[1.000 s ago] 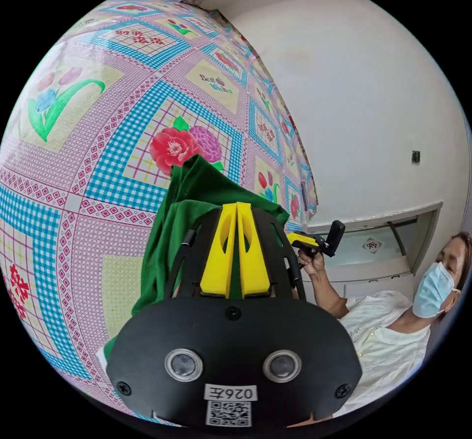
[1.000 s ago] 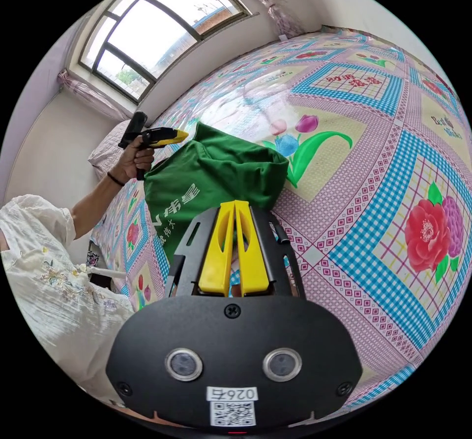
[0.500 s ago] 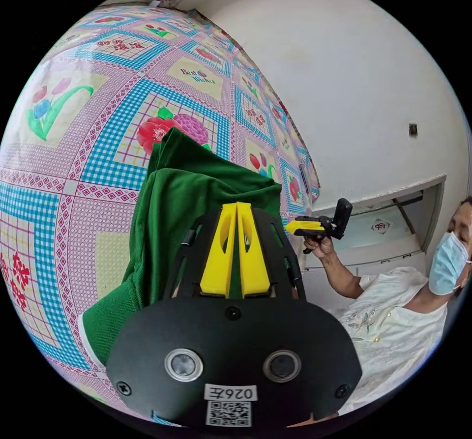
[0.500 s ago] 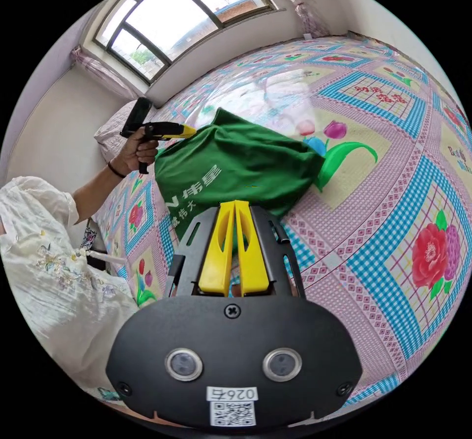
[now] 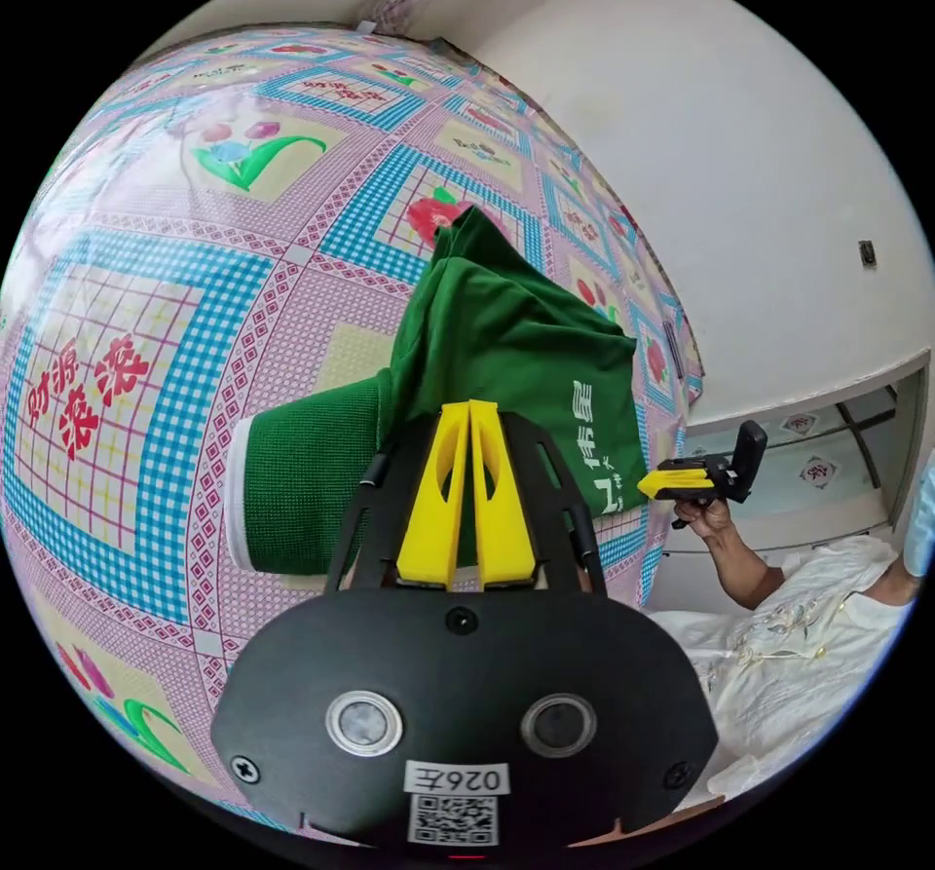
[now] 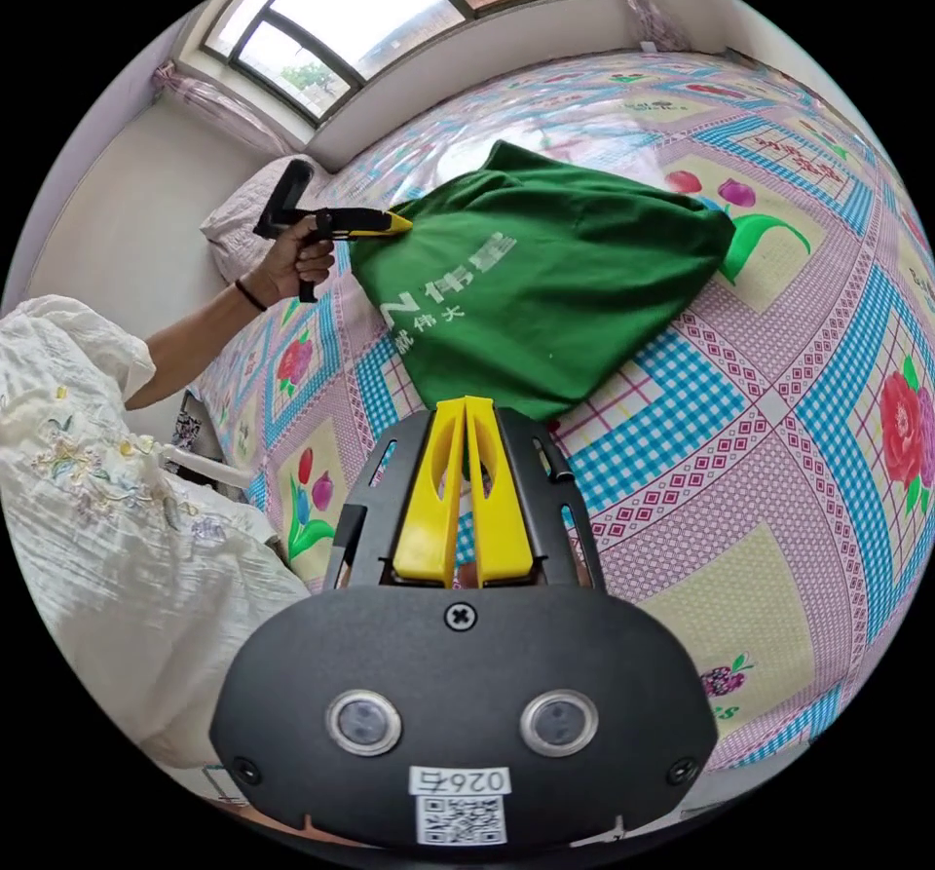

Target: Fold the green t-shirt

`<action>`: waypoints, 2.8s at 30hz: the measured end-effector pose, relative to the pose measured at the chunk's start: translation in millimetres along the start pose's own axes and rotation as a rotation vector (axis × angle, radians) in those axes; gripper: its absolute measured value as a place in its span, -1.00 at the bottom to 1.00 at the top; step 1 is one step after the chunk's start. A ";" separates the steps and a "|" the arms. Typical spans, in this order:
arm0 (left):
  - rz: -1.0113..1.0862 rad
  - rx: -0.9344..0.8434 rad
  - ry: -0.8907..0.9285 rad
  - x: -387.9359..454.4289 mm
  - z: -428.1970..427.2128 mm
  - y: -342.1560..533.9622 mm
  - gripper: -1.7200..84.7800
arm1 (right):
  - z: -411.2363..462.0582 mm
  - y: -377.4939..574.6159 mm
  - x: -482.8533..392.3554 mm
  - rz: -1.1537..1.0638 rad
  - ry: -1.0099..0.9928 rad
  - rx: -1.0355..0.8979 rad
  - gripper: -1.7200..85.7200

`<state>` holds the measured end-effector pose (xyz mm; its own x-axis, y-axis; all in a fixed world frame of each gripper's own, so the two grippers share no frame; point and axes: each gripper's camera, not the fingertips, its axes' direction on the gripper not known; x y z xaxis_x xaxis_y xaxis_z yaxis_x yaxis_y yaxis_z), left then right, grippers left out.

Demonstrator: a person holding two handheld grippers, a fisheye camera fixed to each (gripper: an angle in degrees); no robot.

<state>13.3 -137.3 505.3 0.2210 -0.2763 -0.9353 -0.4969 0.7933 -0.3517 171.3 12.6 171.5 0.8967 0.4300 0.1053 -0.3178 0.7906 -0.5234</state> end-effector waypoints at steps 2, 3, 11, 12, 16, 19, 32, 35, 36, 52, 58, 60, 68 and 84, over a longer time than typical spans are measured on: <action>-0.080 0.078 0.113 -12.1 -6.3 7.6 -0.98 | -0.4 7.7 4.3 0.027 -0.018 0.012 -0.98; -0.077 0.109 0.103 -8.7 -11.3 10.6 -0.98 | -2.5 9.1 4.8 0.030 -0.024 0.015 -0.98; -0.027 0.278 -0.133 77.7 -67.1 80.4 -0.98 | -55.4 24.8 -18.7 0.002 0.057 0.218 -0.94; -0.032 0.288 -0.159 84.0 -68.1 87.7 -0.98 | -58.7 24.8 -20.5 0.000 0.068 0.229 -0.92; -0.059 0.303 -0.262 121.2 -50.8 134.8 -0.98 | -76.3 16.3 -27.7 -0.049 0.174 0.246 -0.87; -0.079 0.273 -0.258 140.5 -25.1 159.6 -0.98 | -84.5 0.2 -18.9 -0.097 0.214 0.245 -0.87; -0.282 0.277 -0.147 193.5 52.4 158.4 -0.74 | -60.3 -92.6 56.1 -0.314 0.200 0.020 -0.78; -0.351 0.292 -0.160 191.3 57.9 148.5 -0.70 | -56.3 -106.1 68.9 -0.349 0.183 -0.004 -0.78; -0.365 0.296 -0.167 190.8 58.5 146.6 -0.70 | -55.2 -108.9 71.2 -0.355 0.181 -0.008 -0.78; -0.600 0.350 -0.138 164.6 74.9 108.0 -0.65 | -4.2 -176.7 82.7 -0.503 0.084 -0.172 -0.69; -0.708 0.464 -0.152 143.6 50.6 113.8 -0.63 | 3.7 -187.4 69.1 -0.558 0.133 -0.201 -0.71; -0.746 0.498 -0.179 131.9 39.1 116.6 -0.62 | 5.6 -188.2 64.9 -0.570 0.148 -0.194 -0.71; -0.785 0.550 -0.128 65.6 15.0 79.9 -0.70 | 12.1 -196.7 59.3 -0.539 0.186 -0.138 -0.79; -0.692 0.510 -0.065 25.5 9.2 49.4 -0.88 | 12.1 -237.8 83.9 -0.379 0.006 -0.174 -0.96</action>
<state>2.1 -100.2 464.4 0.3899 -0.7683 -0.5076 0.2013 0.6090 -0.7672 318.4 -134.0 315.0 0.9422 0.1198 0.3130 0.0915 0.8065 -0.5841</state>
